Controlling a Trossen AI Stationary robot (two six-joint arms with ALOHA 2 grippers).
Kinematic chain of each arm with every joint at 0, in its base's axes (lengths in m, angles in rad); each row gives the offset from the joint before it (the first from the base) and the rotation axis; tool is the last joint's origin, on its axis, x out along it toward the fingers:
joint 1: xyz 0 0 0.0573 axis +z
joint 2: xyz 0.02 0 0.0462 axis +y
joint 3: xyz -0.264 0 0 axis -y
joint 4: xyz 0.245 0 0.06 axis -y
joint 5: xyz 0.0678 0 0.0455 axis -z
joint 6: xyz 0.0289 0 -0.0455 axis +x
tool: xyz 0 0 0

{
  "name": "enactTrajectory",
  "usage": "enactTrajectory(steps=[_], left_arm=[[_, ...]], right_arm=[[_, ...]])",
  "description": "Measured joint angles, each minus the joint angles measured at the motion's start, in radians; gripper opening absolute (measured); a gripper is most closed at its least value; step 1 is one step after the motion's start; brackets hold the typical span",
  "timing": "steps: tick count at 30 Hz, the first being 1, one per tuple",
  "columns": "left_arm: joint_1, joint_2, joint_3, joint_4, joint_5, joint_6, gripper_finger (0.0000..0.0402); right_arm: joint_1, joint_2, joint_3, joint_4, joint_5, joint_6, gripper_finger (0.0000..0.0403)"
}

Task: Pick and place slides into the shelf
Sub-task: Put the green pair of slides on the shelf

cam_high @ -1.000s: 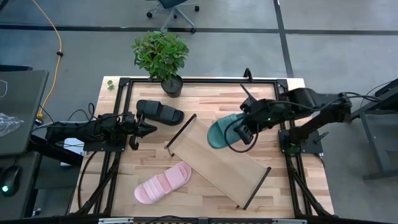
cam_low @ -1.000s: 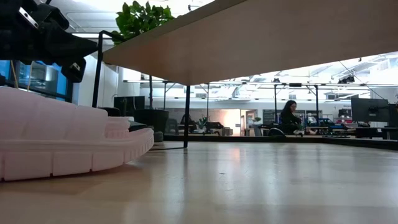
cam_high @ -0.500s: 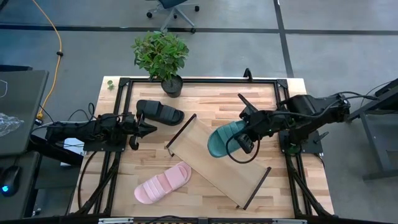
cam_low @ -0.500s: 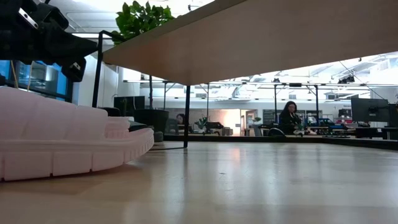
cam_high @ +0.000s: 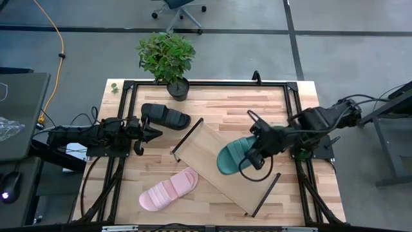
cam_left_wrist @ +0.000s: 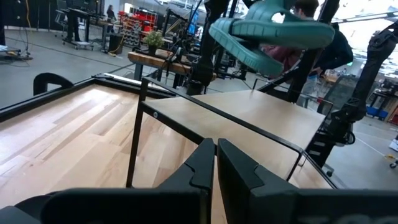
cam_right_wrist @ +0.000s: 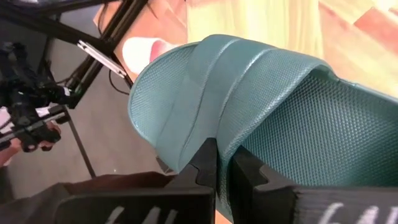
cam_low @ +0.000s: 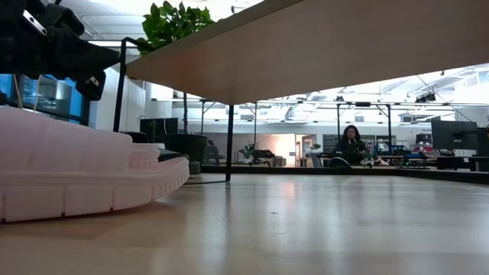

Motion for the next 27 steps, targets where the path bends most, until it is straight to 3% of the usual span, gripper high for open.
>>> enactTrajectory(steps=[12, 27], left_arm=[[0.0, 0.0, 0.0, 0.0, 0.0, 0.0, 0.001], [0.0, 0.0, 0.0, 0.0, 0.0, 0.0, 0.001]], right_arm=[[0.066, 0.094, 0.006, 0.093, -0.074, 0.015, 0.0], [0.164, 0.234, 0.211, -0.026, -0.101, 0.077, 0.0]])
